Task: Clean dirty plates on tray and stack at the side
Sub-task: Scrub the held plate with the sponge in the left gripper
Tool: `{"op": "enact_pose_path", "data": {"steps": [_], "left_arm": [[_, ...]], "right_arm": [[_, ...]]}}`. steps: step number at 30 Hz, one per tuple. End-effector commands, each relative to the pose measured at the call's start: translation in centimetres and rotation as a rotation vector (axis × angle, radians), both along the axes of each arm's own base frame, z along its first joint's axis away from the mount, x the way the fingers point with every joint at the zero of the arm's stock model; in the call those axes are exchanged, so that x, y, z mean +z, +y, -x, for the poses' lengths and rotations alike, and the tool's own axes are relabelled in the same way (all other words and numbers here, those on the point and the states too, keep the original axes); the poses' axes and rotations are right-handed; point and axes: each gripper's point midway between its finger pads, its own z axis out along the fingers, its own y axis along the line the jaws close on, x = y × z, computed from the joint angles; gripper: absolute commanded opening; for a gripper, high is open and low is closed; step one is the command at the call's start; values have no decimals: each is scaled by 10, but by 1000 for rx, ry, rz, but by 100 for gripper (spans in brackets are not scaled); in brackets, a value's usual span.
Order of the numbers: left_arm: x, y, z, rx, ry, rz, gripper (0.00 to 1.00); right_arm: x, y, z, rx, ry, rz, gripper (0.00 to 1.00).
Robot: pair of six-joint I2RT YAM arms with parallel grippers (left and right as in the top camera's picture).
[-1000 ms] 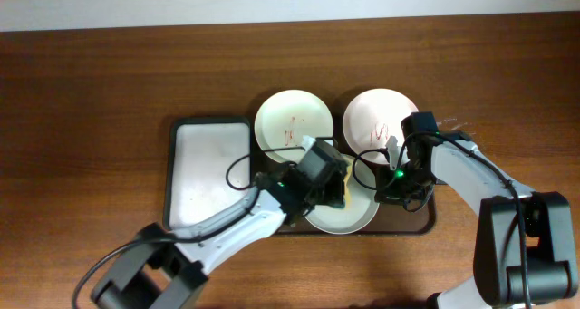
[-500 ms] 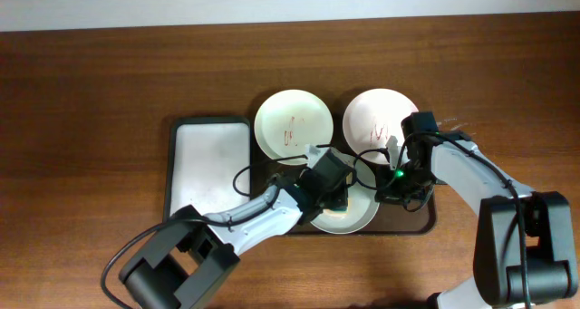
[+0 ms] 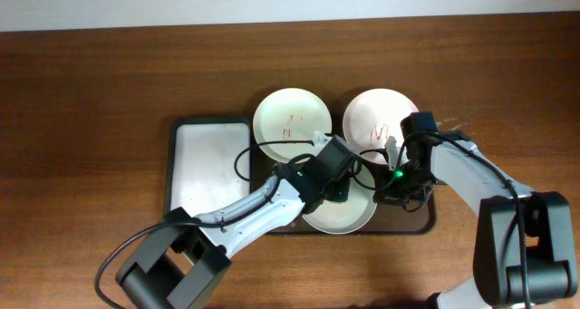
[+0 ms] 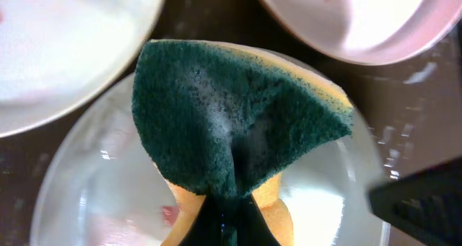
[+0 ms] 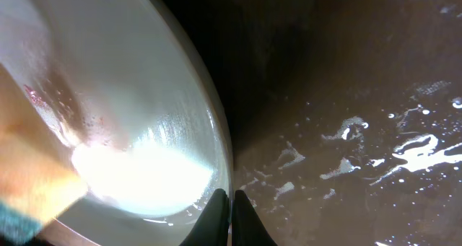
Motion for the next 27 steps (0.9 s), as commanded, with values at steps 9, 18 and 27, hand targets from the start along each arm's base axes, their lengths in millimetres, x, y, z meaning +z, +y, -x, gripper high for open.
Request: {"op": "enact_pose_path", "data": {"steps": [9, 18, 27], "left_arm": [[-31, -4, 3, 52, 90, 1, 0], [-41, 37, 1, 105, 107, -146, 0], [56, 43, -9, 51, -29, -5, 0]], "right_arm": [[2, 1, -3, 8, -5, 6, 4], [2, 1, -1, 8, 1, 7, 4], [2, 1, -1, 8, 1, 7, 12]]}}
